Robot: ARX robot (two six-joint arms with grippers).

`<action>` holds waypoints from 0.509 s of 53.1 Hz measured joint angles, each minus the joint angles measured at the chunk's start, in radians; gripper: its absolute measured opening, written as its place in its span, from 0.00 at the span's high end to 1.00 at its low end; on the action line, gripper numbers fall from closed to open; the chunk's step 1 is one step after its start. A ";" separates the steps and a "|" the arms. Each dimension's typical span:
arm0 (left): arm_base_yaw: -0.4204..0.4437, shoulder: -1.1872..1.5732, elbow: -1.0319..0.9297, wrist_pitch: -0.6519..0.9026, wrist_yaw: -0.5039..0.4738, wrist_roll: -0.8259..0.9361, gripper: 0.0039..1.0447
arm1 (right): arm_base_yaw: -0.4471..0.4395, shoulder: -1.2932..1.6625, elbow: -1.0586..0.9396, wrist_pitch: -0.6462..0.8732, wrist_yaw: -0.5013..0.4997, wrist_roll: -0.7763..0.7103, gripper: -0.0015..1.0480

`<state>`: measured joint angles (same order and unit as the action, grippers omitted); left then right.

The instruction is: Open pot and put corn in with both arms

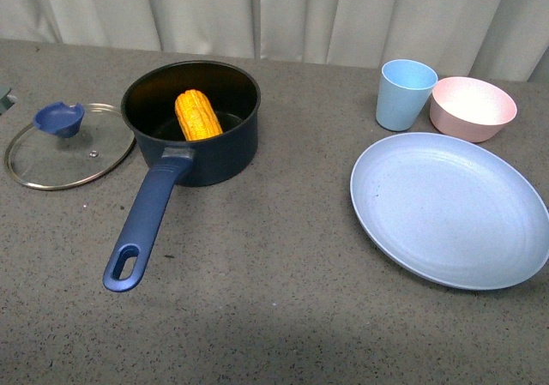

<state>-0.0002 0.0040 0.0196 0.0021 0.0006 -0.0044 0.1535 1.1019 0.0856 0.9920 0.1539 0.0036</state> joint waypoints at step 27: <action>0.000 0.000 0.000 0.000 0.000 0.000 0.06 | -0.150 -0.450 -0.077 -0.358 -0.153 -0.003 0.99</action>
<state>-0.0002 0.0040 0.0196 0.0021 0.0002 -0.0048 0.0032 0.6518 0.0090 0.6338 0.0013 0.0006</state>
